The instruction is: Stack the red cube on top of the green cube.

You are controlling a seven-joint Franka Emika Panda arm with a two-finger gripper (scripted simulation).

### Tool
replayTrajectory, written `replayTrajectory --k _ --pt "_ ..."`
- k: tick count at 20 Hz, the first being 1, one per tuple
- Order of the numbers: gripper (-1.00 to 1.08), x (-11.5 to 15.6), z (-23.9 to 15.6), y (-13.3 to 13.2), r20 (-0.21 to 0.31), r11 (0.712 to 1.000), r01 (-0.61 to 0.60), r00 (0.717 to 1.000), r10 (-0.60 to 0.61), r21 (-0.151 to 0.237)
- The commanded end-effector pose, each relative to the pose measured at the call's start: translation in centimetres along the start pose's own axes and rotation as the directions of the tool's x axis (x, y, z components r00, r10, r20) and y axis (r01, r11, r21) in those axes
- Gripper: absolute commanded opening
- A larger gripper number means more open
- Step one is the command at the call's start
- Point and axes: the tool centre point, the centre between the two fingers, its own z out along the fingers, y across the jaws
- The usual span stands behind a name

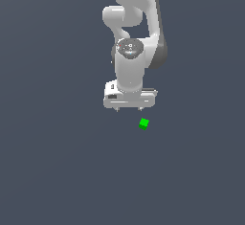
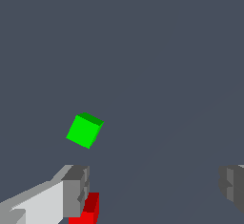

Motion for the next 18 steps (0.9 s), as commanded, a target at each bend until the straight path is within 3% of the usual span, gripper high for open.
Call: replayTrajectory --k 1,10,18 --pt "1.00 0.0 0.0 0.0 0.000 1.000 0.000 1.000 0.000 0.000" --pt "1.00 -1.2 0.7 -0.7 -0.002 1.000 -0.002 1.000 0.002 -0.002" --pt "1.00 -4.7 2.8 -2.5 -0.009 1.000 -0.007 1.000 0.007 -0.008"
